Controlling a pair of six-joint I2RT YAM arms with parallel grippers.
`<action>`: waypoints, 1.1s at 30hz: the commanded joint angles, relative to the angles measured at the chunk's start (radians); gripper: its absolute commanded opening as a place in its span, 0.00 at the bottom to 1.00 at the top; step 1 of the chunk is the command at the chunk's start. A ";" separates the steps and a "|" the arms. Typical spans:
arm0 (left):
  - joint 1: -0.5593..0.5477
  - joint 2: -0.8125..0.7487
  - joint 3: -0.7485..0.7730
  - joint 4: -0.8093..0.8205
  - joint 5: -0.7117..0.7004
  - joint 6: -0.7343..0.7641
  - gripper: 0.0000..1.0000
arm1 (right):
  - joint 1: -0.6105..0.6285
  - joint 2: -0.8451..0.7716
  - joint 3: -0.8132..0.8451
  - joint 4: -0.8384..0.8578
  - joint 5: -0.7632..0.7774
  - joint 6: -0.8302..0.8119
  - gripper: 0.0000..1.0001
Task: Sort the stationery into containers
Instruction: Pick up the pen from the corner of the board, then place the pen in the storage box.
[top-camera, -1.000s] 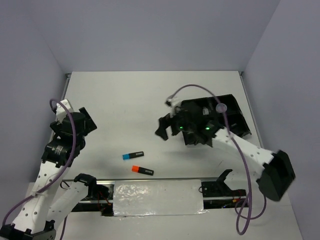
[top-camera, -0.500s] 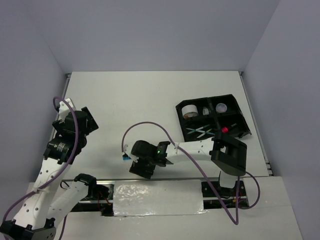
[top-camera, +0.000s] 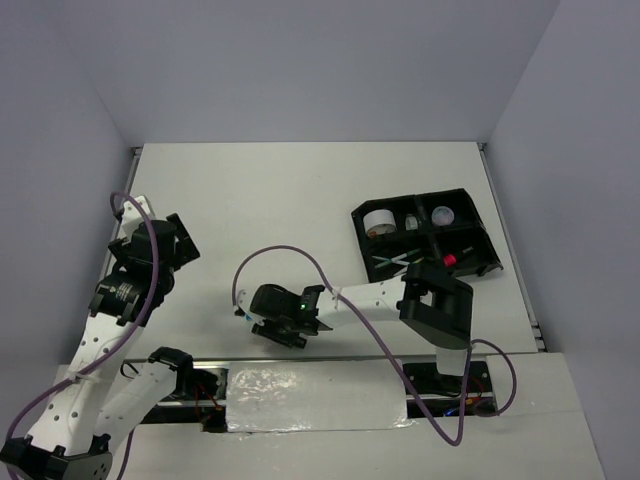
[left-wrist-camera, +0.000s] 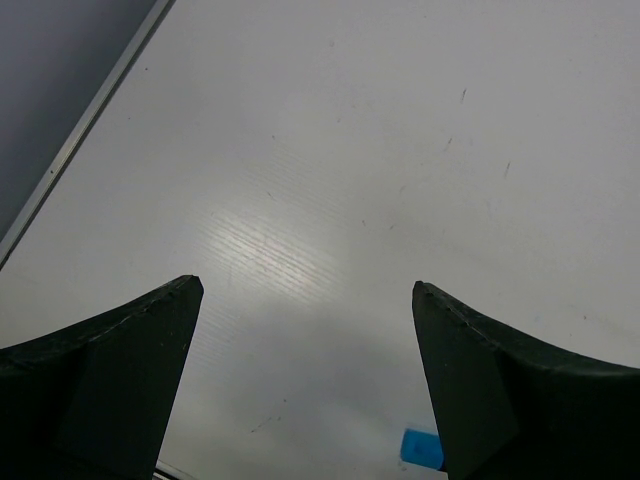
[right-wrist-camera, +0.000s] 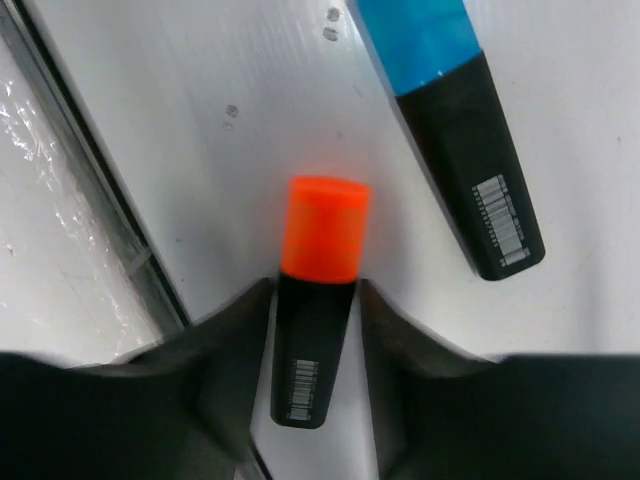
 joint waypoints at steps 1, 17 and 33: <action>0.005 -0.006 0.001 0.042 0.009 0.025 0.99 | 0.008 -0.001 -0.004 0.026 0.012 0.000 0.36; 0.007 0.006 -0.004 0.061 0.047 0.054 0.99 | -0.718 -0.960 -0.469 0.151 0.464 0.549 0.00; 0.007 0.070 -0.005 0.073 0.113 0.088 0.99 | -1.500 -0.699 -0.315 0.024 0.224 0.517 0.03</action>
